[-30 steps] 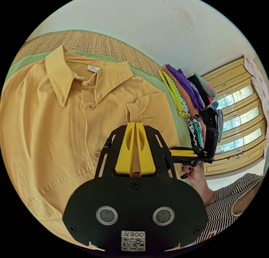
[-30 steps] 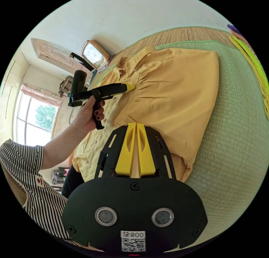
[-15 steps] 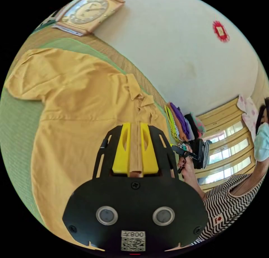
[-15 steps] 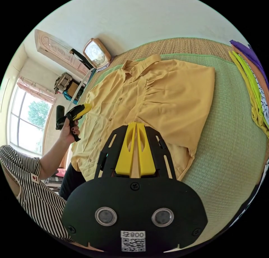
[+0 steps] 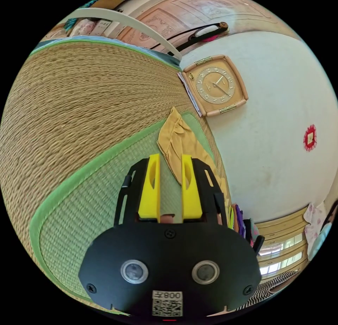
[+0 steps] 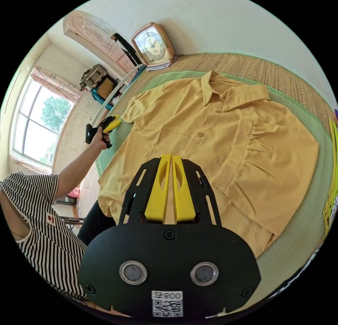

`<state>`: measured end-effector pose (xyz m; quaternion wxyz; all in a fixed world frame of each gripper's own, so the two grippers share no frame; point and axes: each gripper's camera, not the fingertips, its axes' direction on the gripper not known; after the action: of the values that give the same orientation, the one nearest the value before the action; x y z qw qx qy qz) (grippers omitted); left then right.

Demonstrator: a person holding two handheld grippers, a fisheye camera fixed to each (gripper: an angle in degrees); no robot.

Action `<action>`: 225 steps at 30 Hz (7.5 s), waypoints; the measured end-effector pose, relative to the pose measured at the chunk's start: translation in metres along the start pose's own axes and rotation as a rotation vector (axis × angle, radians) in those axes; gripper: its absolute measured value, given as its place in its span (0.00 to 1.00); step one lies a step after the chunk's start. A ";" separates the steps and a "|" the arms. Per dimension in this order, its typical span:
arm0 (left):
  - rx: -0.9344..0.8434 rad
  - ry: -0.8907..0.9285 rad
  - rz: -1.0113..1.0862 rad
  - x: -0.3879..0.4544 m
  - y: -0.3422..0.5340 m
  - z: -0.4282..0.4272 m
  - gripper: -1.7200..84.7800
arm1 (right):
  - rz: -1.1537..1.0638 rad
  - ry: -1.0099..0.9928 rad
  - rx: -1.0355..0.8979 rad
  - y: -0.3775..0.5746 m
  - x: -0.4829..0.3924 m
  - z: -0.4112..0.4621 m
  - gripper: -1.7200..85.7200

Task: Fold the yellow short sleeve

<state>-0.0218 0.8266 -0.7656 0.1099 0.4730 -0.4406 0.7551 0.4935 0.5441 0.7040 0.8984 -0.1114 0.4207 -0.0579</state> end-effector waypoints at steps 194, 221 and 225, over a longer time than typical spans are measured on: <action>-0.477 0.313 -0.164 -0.336 0.415 -0.277 0.03 | 0.599 -0.384 0.163 0.417 0.021 -0.204 0.02; -0.438 0.558 0.100 -0.259 0.475 -0.424 0.03 | 0.404 -0.415 0.362 0.529 -0.052 -0.320 0.02; -0.439 0.582 0.151 -0.243 0.487 -0.450 0.03 | 0.384 -0.408 0.401 0.551 -0.063 -0.338 0.02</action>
<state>-0.4552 0.9477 -1.3105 0.2734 0.1700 -0.5759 0.7515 0.1984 1.0388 0.4038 0.9626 0.1395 0.2260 0.0542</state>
